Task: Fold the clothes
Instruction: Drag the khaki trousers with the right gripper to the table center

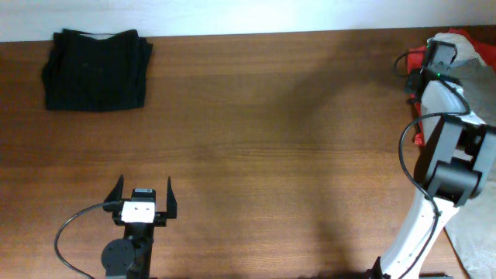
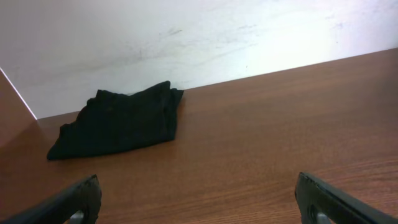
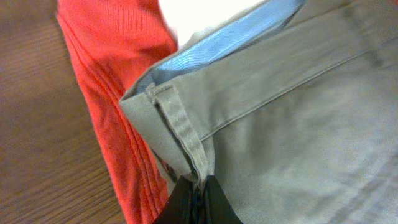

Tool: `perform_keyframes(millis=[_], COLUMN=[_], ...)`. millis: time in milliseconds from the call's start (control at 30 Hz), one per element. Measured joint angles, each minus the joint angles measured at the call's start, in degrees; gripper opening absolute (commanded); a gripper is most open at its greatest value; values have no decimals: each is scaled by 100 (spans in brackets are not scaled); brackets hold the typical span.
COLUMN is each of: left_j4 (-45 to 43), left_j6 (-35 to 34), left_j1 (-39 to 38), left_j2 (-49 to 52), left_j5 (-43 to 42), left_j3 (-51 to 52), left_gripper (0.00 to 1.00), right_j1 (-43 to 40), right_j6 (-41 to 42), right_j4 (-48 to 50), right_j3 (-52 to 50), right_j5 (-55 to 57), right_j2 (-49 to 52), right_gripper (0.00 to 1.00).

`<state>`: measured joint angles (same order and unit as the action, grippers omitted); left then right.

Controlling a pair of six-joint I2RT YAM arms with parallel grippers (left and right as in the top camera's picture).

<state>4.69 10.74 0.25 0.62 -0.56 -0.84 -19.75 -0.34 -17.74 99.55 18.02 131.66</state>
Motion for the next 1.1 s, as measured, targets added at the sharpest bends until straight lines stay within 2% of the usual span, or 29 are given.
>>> perform_keyframes(millis=[267,400,567,800,1100], left_j4=[-2,0,-2,0,0], left_j6=[0,0,0,0,0], left_j1=[0,0,0,0,0], left_j2=[0,0,0,0,0], left_j5=[0,0,0,0,0], left_j3=[0,0,0,0,0], left_gripper=[99,99,99,99,99], right_j1=[-28,354,1547,3447,5737], right_j6=[398,483,590,1386,2253], right_j4=[-586,-693,-946,-1187,-1150], right_j3=[0,0,11,11,11], right_j5=[74,46,-415,-1200,-1707], right_j2=[-1631,-2232,-2490,-2439,-1637], right_gripper=[4,4,4,4,4])
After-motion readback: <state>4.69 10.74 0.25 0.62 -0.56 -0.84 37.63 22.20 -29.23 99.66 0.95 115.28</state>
